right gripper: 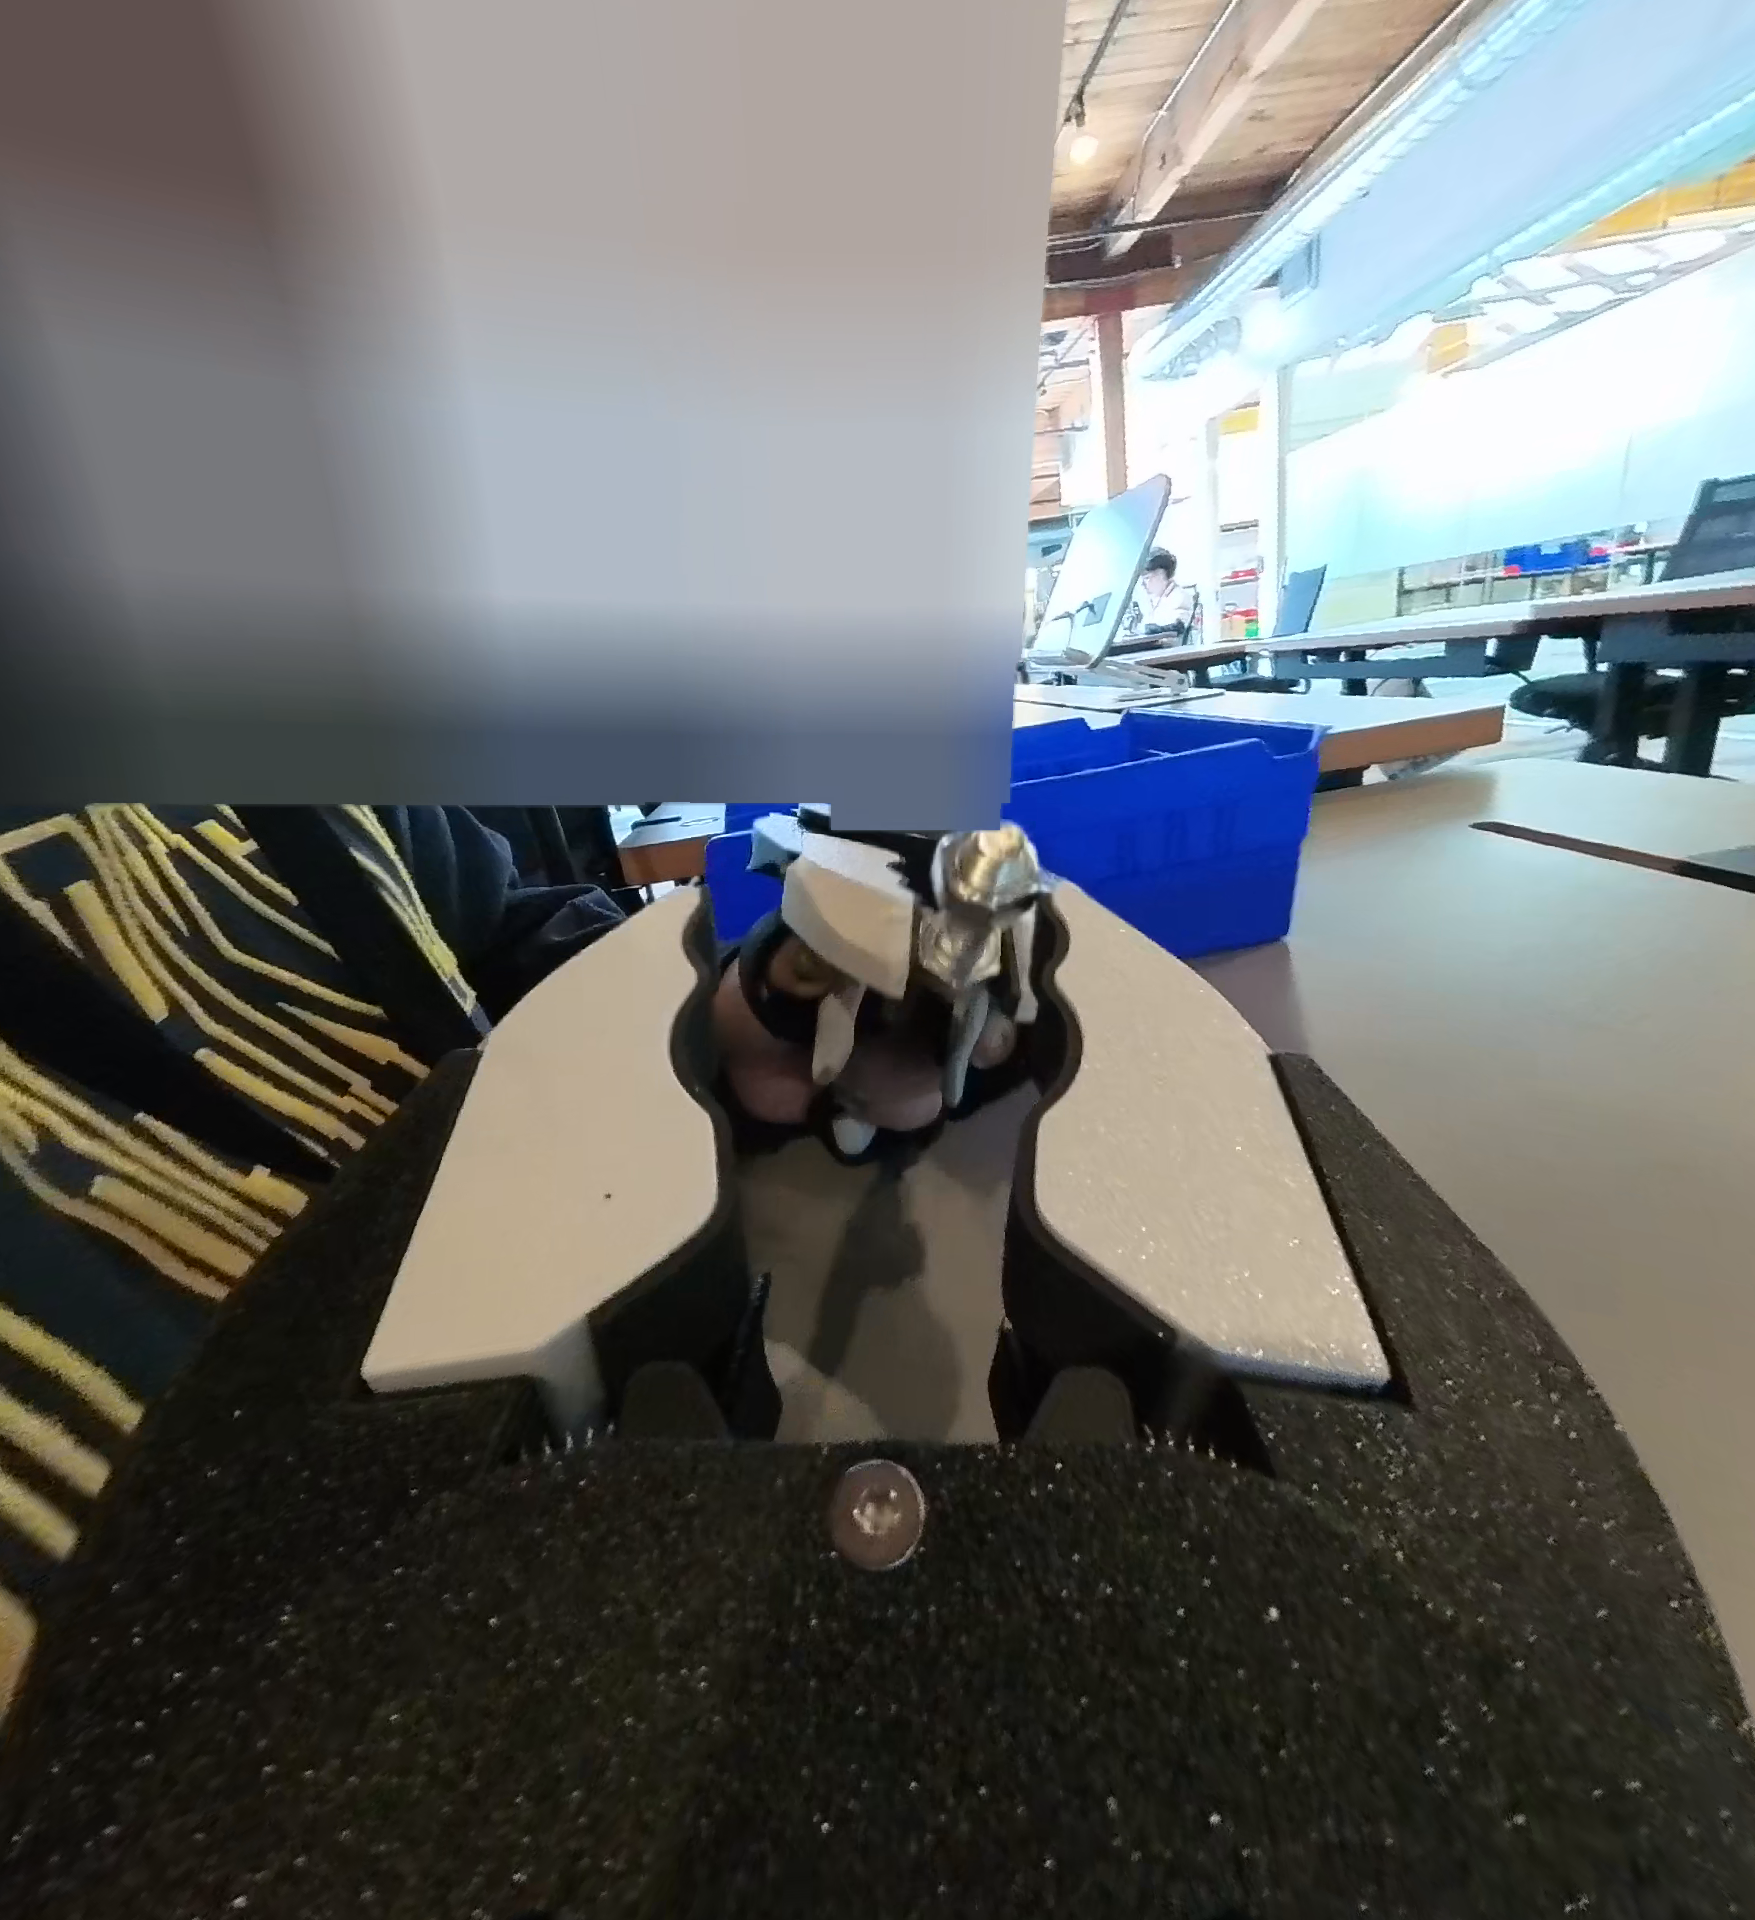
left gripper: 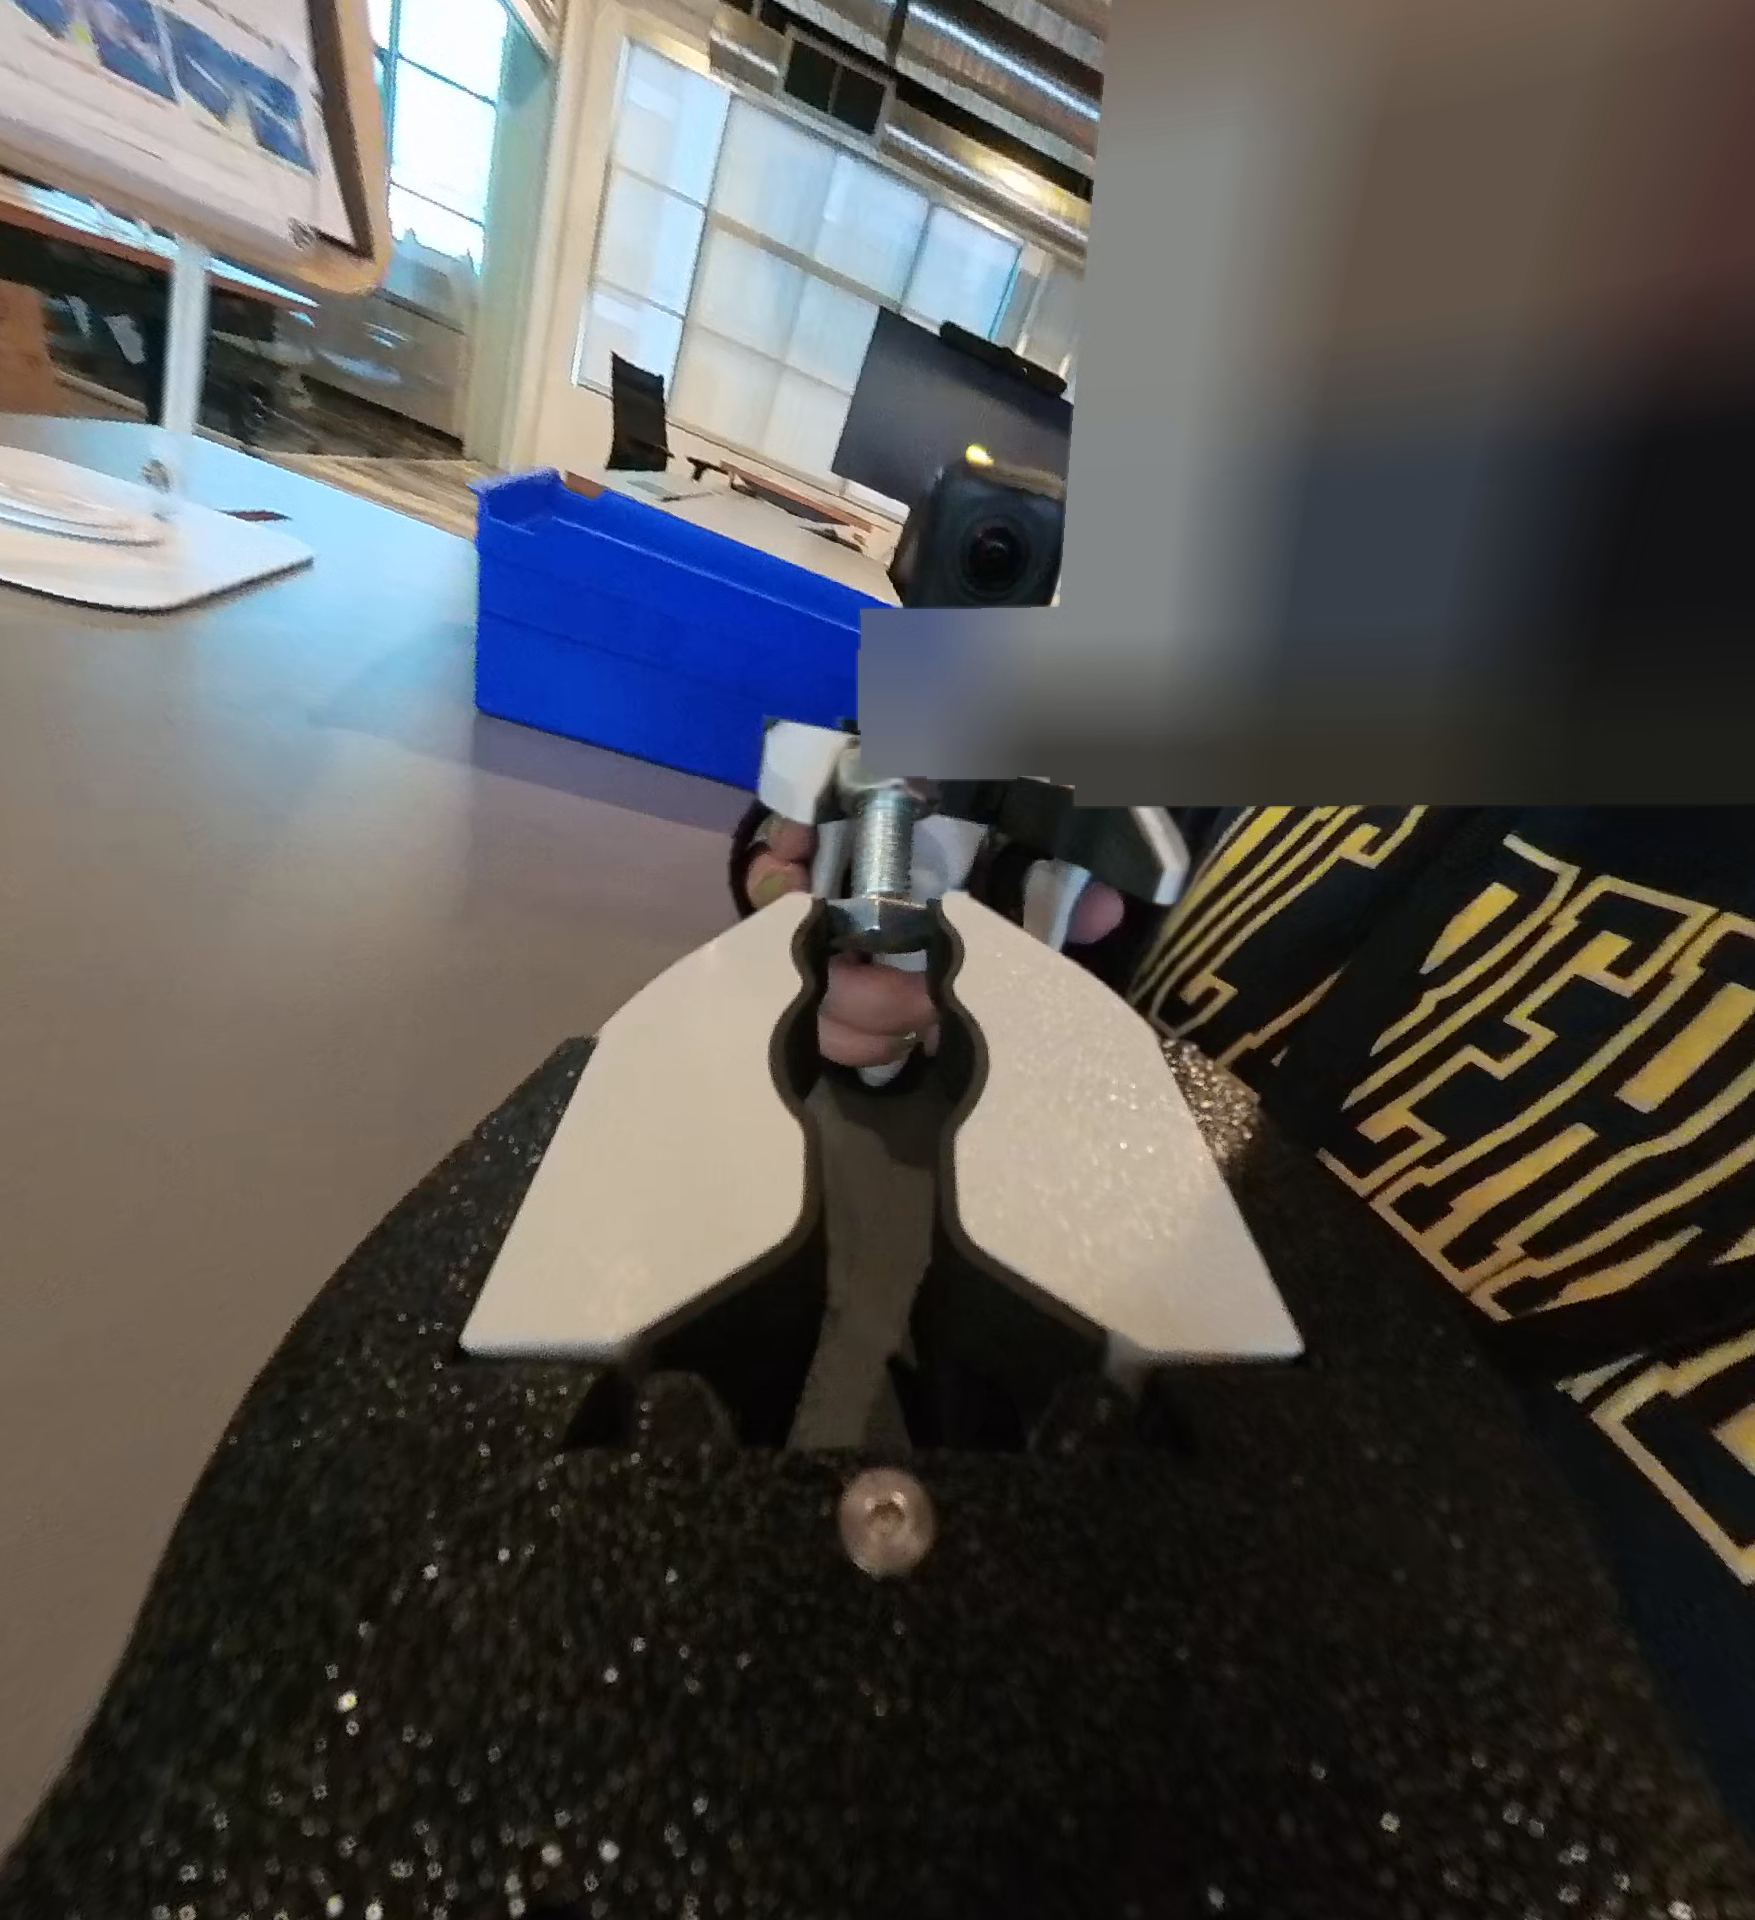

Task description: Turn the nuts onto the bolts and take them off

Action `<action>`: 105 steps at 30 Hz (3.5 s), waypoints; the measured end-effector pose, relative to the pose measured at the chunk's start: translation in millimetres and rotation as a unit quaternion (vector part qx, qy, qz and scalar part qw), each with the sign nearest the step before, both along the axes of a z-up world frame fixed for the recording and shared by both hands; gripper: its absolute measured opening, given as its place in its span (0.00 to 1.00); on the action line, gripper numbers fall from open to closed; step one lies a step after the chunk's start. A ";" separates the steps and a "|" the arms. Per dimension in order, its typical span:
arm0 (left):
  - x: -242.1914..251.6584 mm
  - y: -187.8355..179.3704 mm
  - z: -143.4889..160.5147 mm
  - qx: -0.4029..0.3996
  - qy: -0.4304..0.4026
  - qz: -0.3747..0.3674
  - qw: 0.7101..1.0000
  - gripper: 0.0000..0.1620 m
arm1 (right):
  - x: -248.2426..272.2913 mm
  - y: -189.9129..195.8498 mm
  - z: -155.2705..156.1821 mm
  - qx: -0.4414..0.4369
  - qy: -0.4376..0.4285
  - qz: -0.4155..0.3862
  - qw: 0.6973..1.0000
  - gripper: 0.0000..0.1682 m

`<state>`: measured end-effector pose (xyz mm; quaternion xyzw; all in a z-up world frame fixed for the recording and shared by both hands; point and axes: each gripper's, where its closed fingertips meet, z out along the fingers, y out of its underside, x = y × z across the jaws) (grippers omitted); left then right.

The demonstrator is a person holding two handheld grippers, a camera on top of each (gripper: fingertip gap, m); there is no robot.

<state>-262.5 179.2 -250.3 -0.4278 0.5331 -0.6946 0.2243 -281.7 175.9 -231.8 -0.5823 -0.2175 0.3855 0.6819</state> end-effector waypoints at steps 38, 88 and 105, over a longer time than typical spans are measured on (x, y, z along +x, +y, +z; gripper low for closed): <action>-2.0 -9.5 2.1 -0.020 -0.006 -0.016 1.000 0.11 | 13.6 0.5 -4.3 -0.020 -0.008 -0.022 1.000 0.17; 3.4 -14.4 -6.7 0.090 -0.007 0.048 0.995 0.19 | 350.9 -182.8 -85.1 -0.579 -0.411 -0.334 0.619 0.10; 3.4 -15.5 -7.3 0.093 -0.005 0.046 0.995 0.18 | 351.2 -193.4 -116.2 -0.648 -0.370 -0.314 0.587 0.15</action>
